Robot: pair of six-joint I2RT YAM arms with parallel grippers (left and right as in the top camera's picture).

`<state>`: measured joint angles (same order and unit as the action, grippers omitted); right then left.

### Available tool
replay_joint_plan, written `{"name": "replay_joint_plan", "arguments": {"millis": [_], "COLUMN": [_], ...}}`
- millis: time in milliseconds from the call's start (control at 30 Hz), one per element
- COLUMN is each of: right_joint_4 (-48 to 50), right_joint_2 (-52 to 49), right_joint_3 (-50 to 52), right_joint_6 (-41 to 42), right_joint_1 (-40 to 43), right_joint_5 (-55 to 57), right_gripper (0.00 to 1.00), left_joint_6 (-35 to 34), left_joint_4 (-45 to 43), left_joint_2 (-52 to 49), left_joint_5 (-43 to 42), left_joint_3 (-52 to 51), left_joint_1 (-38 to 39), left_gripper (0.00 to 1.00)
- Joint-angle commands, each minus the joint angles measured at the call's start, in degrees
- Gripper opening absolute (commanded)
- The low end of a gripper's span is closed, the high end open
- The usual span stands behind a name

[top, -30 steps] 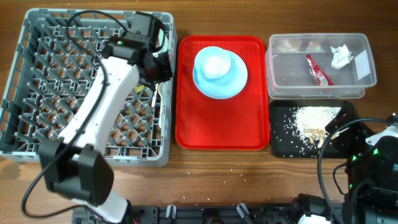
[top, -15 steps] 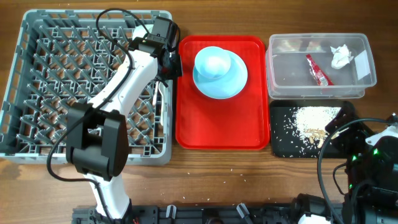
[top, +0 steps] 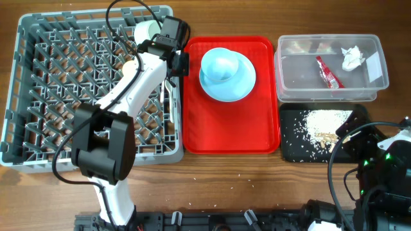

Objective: Sort waste into correct bins and load items into the dishwasher rack
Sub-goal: 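Move the left gripper back to the light-blue plate on the red tray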

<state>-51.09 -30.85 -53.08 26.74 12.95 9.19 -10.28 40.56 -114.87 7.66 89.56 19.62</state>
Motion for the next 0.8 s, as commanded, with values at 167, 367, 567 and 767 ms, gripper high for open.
{"name": "replay_joint_plan", "arguments": {"millis": [167, 367, 567, 767], "right_joint_4": [0.2, 0.2, 0.2, 0.2], "right_joint_2": [0.2, 0.2, 0.2, 0.2], "right_joint_3": [-0.5, -0.5, -0.5, -0.5], "right_joint_6": [0.3, 0.3, 0.3, 0.3], "right_joint_1": [0.2, 0.2, 0.2, 0.2], "right_joint_5": [-0.3, -0.3, -0.3, -0.3], "right_gripper": [1.0, 1.0, 1.0, 1.0], "left_joint_6": [1.1, 1.1, 1.1, -0.7], "left_joint_4": [5.6, 7.6, 8.7, 6.6], "left_joint_2": [-0.5, -0.5, -0.4, 4.5], "left_joint_5": [-0.5, -0.5, 1.3, 22.4], "left_joint_3": [0.3, 0.3, 0.3, 2.1], "left_joint_1": [2.5, 3.7, 5.8, 5.6], "left_gripper": [0.14, 0.14, 0.15, 0.46]}}
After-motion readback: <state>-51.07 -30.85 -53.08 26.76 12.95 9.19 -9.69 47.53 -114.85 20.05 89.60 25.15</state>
